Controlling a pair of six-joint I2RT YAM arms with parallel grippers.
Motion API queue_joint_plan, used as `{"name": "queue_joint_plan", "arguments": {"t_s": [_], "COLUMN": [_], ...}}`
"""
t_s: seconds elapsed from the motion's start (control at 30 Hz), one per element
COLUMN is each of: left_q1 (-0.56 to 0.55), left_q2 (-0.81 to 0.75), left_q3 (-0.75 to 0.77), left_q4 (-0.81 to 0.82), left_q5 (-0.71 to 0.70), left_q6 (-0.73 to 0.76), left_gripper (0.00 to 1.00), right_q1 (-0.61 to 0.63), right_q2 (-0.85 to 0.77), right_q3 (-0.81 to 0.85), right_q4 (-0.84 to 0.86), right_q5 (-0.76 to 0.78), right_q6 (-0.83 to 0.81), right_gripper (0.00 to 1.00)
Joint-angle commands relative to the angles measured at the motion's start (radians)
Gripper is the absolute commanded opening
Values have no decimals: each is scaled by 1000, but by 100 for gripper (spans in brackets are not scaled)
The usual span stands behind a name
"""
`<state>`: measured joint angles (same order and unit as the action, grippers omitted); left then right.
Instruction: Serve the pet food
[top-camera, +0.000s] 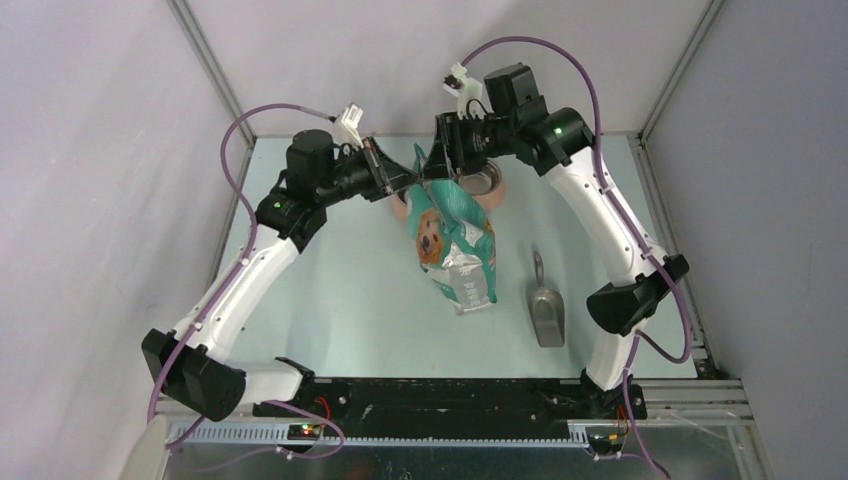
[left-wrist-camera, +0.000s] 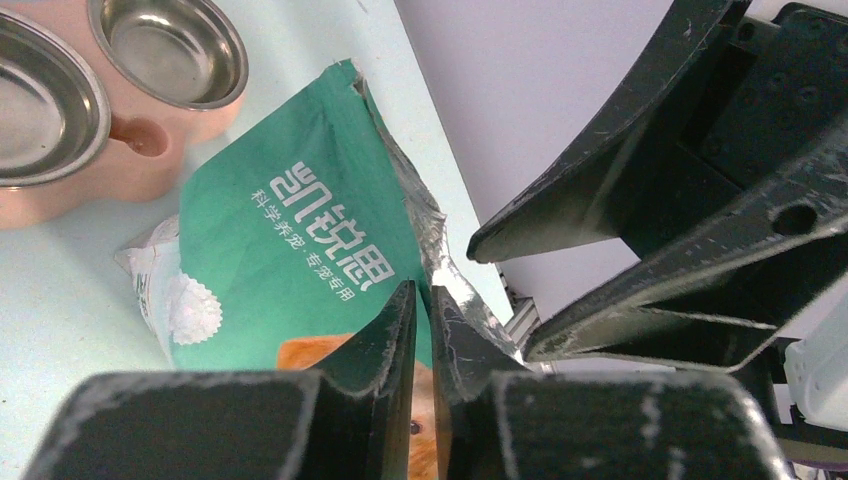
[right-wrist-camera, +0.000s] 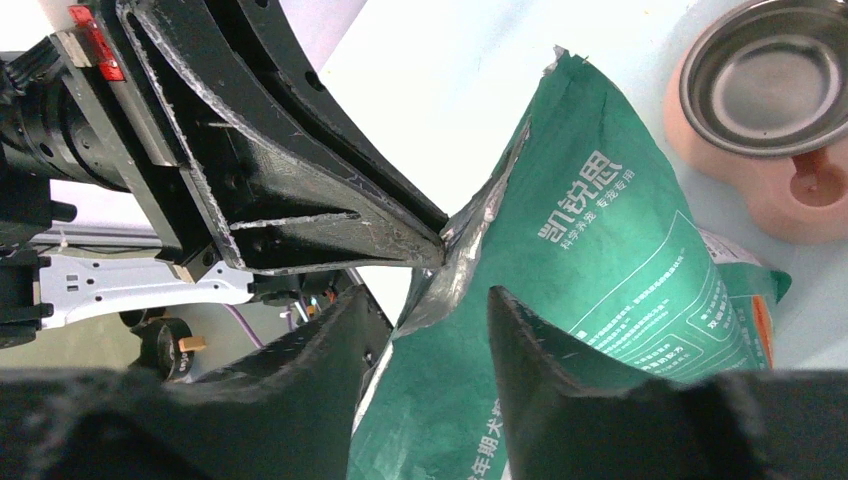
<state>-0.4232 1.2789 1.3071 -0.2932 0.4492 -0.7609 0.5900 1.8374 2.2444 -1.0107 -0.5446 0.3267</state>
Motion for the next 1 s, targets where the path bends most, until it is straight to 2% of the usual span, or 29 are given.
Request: {"name": "queue_joint_plan", "arguments": {"t_s": [0.0,0.3,0.37,0.5,0.53,0.63,0.73,0.97], "left_q1": [-5,-5,-6,-6,-6,-6,-4,3], "left_q2": [-16,-9,-9,-7,-7,3,20,33], "left_q3": [1,7,7,7,8,29,84,183], "left_q4": [38,38,37,30,26,-27,-139,-283], "left_q5": [23,26,27,27,29,-25,-107,-252], "left_q6": [-3,-3,-2,6,9,55,121,225], "left_gripper": [12,1,0,0,0,0,0,0], "right_q1": [3,3,1,-2,-2,-6,-1,41], "right_q2": [20,68,78,89,87,73,49,-10], "right_q3": [37,61,69,78,78,85,115,132], "right_q4": [26,30,34,36,36,29,0,-43], "right_q5": [13,2,-5,-21,-29,-12,124,448], "right_q6": [16,23,24,22,17,-7,-87,-244], "right_gripper": [46,40,35,13,2,0,0,0]}}
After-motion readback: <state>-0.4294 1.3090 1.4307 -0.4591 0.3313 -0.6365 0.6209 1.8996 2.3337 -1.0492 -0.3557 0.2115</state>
